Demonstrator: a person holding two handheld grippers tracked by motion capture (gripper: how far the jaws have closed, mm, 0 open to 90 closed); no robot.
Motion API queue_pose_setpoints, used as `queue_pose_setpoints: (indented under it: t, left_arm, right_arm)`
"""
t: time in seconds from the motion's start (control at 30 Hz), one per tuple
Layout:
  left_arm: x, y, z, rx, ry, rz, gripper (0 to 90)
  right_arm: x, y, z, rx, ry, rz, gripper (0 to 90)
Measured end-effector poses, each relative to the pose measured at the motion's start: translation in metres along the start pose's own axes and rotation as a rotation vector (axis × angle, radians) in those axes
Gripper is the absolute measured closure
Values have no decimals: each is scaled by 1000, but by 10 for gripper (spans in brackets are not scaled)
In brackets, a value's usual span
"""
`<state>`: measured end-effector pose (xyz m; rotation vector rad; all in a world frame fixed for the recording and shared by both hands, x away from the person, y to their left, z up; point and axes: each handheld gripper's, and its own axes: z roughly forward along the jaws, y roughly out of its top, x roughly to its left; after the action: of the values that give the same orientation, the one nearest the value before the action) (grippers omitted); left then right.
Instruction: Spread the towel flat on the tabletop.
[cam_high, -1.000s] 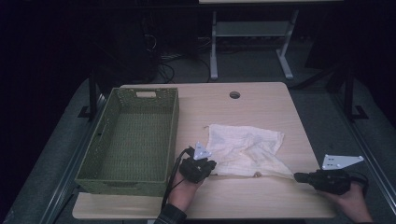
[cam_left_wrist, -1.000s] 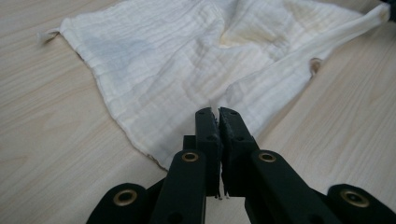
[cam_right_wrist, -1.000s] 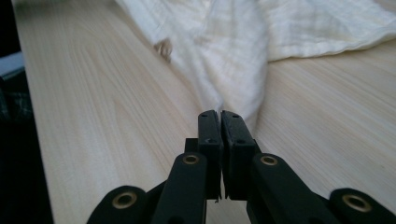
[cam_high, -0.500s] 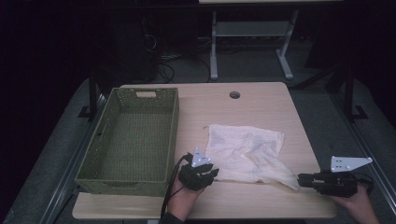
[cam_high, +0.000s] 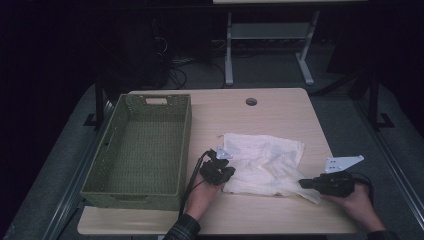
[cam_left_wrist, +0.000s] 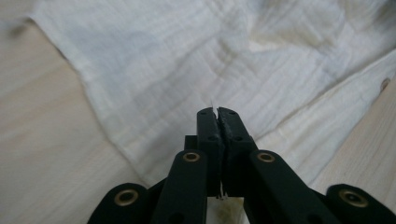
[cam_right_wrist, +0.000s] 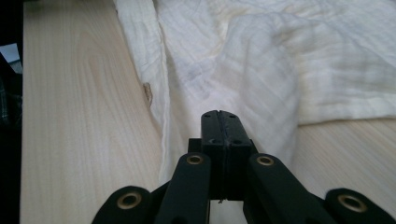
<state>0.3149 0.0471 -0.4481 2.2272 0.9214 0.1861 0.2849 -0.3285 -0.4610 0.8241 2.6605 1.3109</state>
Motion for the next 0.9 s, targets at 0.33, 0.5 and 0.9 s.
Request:
queue_pose_setpoints:
  t: [0.33,0.5,0.9]
  left_arm:
    - [-17,-17,-8,51,-108,17,892]
    - [-26,-27,-19,55,-122,19,891]
    - [-35,-34,-41,8,-131,25,890]
  right_arm:
    - [9,4,17,51,59,-30,895]
    - [16,0,15,48,86,-37,894]
    - [35,-13,14,113,138,-59,888]
